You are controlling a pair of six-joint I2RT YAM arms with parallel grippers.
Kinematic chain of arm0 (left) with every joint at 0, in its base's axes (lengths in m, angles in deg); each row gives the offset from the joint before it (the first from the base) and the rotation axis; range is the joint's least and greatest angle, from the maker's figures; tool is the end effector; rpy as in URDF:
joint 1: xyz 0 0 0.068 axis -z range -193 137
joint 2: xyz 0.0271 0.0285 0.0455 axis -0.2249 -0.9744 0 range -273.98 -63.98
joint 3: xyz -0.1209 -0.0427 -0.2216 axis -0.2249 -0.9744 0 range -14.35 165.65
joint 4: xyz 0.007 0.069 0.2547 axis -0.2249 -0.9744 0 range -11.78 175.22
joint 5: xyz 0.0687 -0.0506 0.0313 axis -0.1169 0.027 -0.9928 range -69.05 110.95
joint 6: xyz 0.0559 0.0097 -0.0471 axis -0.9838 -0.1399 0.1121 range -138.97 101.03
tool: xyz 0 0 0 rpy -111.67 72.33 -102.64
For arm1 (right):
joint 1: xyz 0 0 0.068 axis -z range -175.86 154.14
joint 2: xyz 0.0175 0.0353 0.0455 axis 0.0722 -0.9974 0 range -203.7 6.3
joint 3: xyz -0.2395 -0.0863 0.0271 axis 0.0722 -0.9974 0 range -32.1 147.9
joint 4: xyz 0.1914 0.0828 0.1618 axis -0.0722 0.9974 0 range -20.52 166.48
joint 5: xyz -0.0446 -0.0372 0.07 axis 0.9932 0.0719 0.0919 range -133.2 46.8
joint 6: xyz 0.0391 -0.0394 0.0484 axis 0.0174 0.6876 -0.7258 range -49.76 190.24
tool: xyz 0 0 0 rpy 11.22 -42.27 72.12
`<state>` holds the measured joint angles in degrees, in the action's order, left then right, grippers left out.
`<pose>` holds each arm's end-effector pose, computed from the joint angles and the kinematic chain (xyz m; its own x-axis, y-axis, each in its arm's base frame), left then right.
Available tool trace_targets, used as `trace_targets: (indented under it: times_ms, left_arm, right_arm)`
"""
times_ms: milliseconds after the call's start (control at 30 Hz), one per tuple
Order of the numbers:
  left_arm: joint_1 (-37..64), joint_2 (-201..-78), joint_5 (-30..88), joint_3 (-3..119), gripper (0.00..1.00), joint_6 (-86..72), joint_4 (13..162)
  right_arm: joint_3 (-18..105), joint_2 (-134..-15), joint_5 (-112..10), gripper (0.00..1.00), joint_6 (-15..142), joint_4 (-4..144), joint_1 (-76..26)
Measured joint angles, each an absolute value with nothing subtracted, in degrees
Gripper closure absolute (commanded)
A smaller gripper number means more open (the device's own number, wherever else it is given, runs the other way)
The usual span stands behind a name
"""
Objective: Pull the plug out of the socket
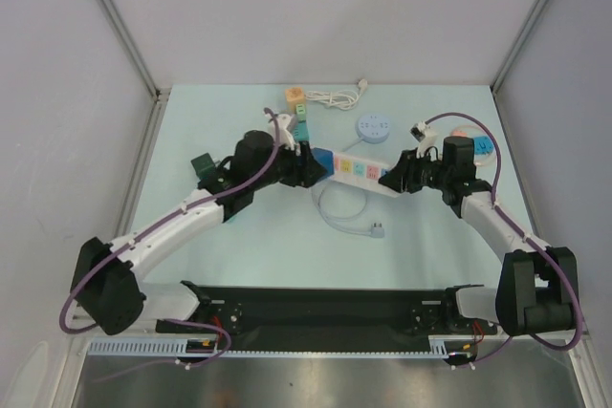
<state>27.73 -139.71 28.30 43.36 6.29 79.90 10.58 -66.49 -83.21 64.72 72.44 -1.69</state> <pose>0.2505 -0.2261 0.2794 -0.5856 -0.0542 -0.8088 0.5376 0.7208 -0.4376 0.2875 0.0692 0.2107 -0.5994 0.0129 -0.8003 -0.5586 0.7093 0.4298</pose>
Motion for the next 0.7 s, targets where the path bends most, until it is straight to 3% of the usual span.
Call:
trace_targets:
  times_ms: [200, 333, 700]
  left_arm:
    - [8.9, -131.7, 31.6, 35.7, 1.00, 8.7, 81.6]
    - [-4.2, -133.6, 33.5, 34.6, 1.00, 11.6, 83.7]
    - [-19.3, -160.0, 39.2, 45.4, 1.00, 17.9, 86.9]
  right_arm:
    - [10.6, -66.4, -85.4, 1.00, 66.5, 72.7, -0.3]
    - [10.5, -66.2, -86.1, 1.00, 67.6, 73.1, 0.0]
    - [10.3, -63.7, -86.2, 1.00, 69.5, 75.3, 0.3]
